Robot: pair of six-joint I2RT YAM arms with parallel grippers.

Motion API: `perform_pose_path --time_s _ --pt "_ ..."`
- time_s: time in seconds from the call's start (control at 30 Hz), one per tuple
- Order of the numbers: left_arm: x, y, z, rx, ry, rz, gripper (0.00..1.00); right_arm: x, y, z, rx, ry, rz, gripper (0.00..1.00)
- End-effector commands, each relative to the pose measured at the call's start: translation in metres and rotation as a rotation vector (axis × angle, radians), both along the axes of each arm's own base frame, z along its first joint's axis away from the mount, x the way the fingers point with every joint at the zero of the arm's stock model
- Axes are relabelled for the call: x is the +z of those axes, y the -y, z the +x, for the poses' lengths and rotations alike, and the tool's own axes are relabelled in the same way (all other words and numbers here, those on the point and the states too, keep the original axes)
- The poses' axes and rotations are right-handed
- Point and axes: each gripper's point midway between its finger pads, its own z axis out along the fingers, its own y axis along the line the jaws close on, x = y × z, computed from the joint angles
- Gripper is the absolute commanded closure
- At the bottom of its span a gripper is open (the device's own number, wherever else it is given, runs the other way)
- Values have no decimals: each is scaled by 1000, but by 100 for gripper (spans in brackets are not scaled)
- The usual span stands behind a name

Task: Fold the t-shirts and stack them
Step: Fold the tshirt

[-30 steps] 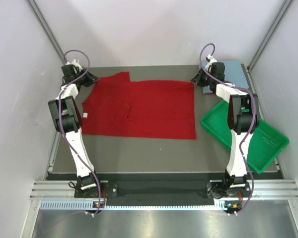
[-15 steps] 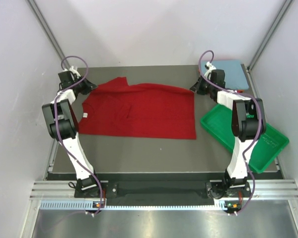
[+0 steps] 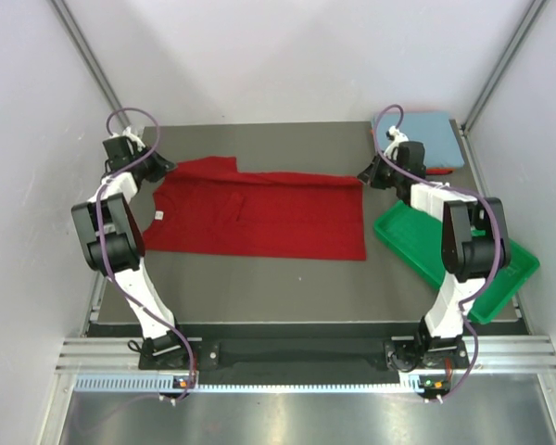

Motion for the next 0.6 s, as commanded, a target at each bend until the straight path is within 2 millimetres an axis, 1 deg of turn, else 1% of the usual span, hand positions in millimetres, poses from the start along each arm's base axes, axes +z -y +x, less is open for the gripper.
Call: perform_pose_path --time_s 0.0,0.07,0.17,0.2,0.3,0.37,0.43,0.5,0.53,0.57 --pt "32 -12 -8 44 56 50 100 37 -2 2 -5 126 8 100" --pt "33 -13 -11 47 55 43 100 36 -3 -1 -2 122 14 100" --pt "38 -8 -14 25 61 22 100 41 -7 -4 2 127 24 100" --pt "38 -9 -15 28 59 27 100 44 -9 -5 5 136 23 100" --pt "34 -10 -21 40 42 34 100 45 -8 -7 5 138 11 100" --pt "32 -8 -25 30 30 16 100 46 -10 -10 18 143 11 100" --pt "35 -7 -28 28 32 16 100 51 -11 -13 19 158 13 100" --pt "30 -9 -33 43 16 20 100 51 -10 -15 13 155 8 100" --pt "33 -8 -36 44 22 24 100 49 -10 -18 12 144 5 100" --pt "28 -8 -40 52 11 22 100 44 -9 -21 9 129 2 100"
